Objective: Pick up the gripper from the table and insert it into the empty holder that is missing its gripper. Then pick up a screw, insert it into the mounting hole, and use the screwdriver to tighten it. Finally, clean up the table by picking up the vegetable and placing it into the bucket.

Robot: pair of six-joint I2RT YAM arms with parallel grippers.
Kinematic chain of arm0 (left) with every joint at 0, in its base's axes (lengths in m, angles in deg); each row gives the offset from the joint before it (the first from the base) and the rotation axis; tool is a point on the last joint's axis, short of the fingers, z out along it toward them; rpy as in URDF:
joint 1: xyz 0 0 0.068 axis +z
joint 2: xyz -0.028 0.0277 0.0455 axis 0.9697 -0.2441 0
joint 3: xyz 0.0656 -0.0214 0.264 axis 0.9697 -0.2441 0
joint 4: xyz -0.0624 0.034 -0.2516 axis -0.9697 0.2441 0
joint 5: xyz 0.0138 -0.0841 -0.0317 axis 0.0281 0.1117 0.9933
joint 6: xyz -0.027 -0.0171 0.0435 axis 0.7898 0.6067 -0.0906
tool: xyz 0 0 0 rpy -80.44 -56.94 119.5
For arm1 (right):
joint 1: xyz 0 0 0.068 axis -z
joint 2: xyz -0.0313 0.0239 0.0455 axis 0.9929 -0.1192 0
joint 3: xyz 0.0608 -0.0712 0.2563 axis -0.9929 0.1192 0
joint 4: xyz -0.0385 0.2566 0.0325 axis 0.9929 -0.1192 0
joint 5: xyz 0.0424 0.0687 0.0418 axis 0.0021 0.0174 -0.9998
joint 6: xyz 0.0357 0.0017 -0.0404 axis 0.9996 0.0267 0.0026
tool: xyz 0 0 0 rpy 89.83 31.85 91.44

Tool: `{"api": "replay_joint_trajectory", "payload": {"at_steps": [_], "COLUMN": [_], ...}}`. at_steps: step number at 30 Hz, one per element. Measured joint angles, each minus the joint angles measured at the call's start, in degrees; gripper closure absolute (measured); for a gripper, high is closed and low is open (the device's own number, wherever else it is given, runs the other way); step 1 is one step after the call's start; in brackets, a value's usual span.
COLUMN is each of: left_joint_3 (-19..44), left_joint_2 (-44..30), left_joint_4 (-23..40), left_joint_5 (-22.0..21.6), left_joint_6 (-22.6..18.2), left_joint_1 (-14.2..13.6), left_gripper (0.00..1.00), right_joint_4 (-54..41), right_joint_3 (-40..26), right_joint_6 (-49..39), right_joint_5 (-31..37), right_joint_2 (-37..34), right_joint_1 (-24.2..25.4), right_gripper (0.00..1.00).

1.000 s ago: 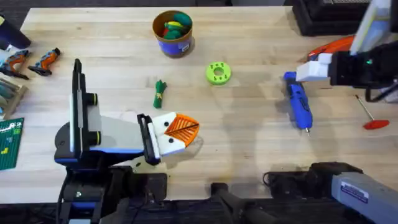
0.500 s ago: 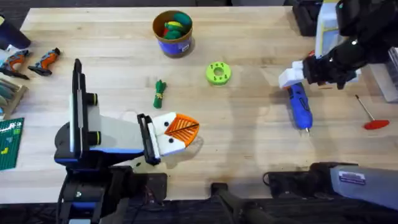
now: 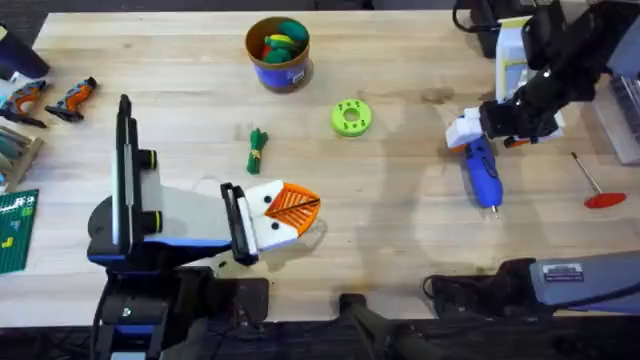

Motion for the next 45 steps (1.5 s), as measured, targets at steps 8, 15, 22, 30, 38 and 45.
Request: {"api": "replay_joint_trajectory", "payload": {"at_steps": [8,15,22,30,38,45], "left_joint_3": [-0.01,-0.01,-0.01,-0.01,0.0,-0.01], "left_joint_2": [0.0,0.0,0.0,0.0,0.0,0.0], "left_joint_4": [-0.02,0.0,0.0,-0.01,-0.02,-0.01], "left_joint_5": [0.01,0.0,-0.01,-0.01,0.0,-0.01], "left_joint_6": [0.0,0.01,0.02,0.0,0.01,0.01], "left_joint_1": [0.0,0.0,0.0,0.0,0.0,0.0], "left_gripper": [0.987,0.987,0.987,0.987,0.987,0.987], "right_joint_4": [6.25,10.05,10.47,10.21,10.9,10.86], "right_joint_3": [3.17,5.77,5.57,5.57,5.57,5.57], "right_joint_6": [-0.84,-1.55,-1.7,-1.69,-2.07,-1.95], "right_joint_5": [-0.04,-0.04,-0.65,-2.58,-1.47,-1.27], "right_joint_2": [-0.26,-0.3,-2.23,-2.4,-2.82,-2.82], "right_joint_1": [0.68,0.7,0.7,0.57,0.65,0.64], "right_gripper": [0.01,0.011,0.02,0.294,0.922,0.975]}}
